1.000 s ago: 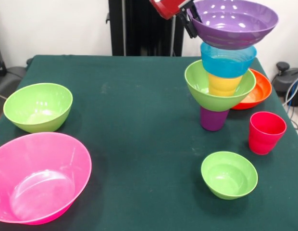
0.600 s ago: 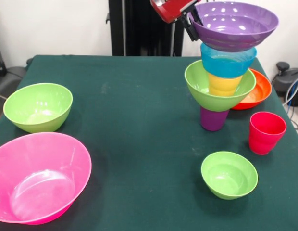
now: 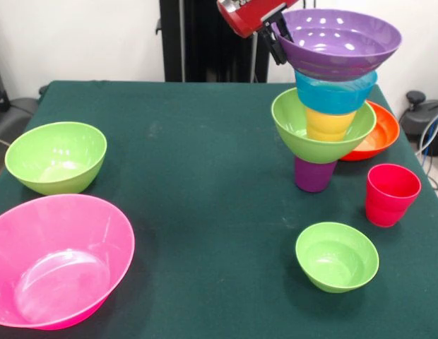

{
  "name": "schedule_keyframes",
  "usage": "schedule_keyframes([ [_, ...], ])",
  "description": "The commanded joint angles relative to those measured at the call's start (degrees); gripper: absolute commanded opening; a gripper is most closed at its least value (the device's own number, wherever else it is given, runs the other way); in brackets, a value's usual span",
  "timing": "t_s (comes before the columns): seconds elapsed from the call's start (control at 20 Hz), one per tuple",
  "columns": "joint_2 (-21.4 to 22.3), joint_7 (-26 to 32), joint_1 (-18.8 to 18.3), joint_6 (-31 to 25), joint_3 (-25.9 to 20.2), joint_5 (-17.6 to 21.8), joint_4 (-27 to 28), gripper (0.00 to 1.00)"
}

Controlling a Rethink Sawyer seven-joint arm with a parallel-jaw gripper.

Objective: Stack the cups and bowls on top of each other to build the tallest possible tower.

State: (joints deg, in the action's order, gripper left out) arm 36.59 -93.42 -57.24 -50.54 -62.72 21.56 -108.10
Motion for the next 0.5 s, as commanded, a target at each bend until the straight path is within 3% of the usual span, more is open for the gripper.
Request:
schedule_keyframes([
  [0.05, -4.10, 3.83, 2.82, 2.43, 4.24, 3.77, -0.46, 0.00],
  [0.5, -3.67, 2.09, 2.66, 3.24, 3.33, 2.22, -1.73, 0.00],
])
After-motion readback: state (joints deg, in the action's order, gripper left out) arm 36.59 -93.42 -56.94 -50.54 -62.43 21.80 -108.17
